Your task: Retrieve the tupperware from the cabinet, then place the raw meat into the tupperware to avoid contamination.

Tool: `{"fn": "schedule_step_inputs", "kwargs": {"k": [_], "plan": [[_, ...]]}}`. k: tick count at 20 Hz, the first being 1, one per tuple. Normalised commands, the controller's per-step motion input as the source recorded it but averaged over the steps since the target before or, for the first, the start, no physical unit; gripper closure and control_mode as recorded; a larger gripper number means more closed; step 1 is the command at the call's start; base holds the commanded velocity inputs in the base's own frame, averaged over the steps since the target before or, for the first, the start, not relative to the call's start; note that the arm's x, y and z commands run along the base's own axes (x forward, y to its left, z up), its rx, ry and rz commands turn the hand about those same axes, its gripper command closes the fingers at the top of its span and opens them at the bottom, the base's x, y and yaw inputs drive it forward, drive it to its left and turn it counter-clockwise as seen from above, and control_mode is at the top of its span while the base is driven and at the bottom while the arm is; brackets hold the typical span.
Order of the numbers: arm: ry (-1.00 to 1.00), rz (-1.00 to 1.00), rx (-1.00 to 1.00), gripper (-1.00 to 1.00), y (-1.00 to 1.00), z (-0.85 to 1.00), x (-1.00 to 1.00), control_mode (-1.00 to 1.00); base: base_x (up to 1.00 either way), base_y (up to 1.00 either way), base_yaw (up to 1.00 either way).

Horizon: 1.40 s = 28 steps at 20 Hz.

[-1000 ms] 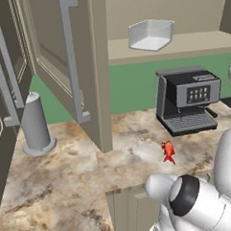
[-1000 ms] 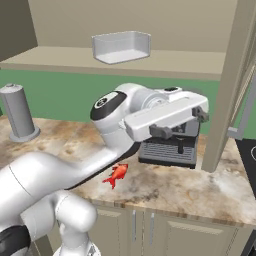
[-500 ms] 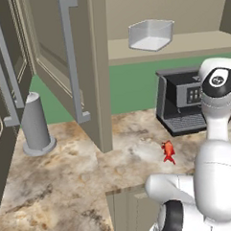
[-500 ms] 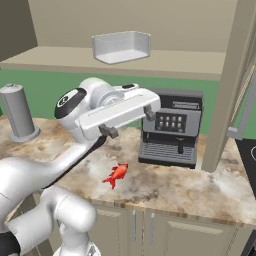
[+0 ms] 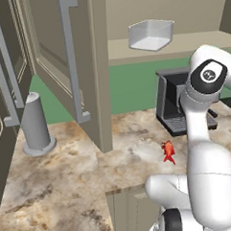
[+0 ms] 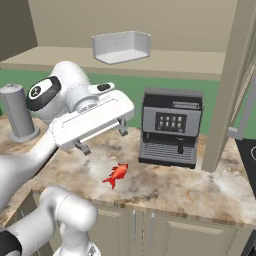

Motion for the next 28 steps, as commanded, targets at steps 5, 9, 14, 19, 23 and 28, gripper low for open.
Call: {"fn": "schedule_step_inputs", "kwargs": {"k": [5, 9, 14, 19, 23, 28], "plan": [[-0.49, -0.07, 0.27, -1.0, 0.0, -0.02, -0.04, -1.0, 0.0, 0.0, 0.0], [-0.37, 0.0, 0.36, -1.0, 0.11, -0.25, -0.07, -1.0, 0.0, 0.0, 0.0], [-0.35, 0.15, 0.28, -1.0, 0.29, -0.34, 0.01, -1.0, 0.0, 0.0, 0.0], [-0.35, 0.33, 0.21, -1.0, 0.11, -0.46, 0.05, -1.0, 0.0, 0.0, 0.0], [-0.46, 0.19, 0.16, -1.0, 0.02, -0.26, 0.23, -1.0, 0.0, 0.0, 0.0], [-0.27, 0.05, 0.09, -1.0, 0.18, -0.04, 0.3, -1.0, 0.0, 0.0, 0.0]]}}
